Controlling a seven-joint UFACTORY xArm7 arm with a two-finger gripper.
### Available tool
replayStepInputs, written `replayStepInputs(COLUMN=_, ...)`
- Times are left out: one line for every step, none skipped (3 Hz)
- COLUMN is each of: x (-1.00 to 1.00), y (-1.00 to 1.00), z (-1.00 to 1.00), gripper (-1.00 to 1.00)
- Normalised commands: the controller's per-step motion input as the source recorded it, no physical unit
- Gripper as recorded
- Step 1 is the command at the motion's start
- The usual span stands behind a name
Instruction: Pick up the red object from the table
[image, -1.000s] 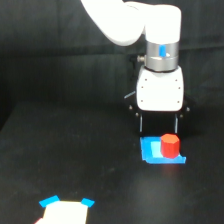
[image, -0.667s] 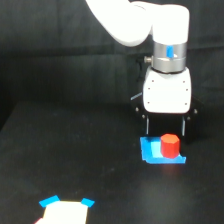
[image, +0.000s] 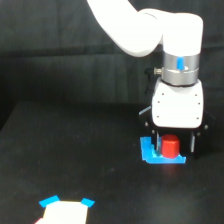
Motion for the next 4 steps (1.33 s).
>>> replayStepInputs(x=0.04, y=0.99, z=-0.60, gripper=0.25)
replayStepInputs(x=-0.32, y=0.80, z=-0.45, gripper=0.59)
replayStepInputs(x=0.14, y=0.17, z=-0.76, gripper=-0.76)
replayStepInputs(x=-1.00, y=-1.00, z=-1.00, gripper=0.80)
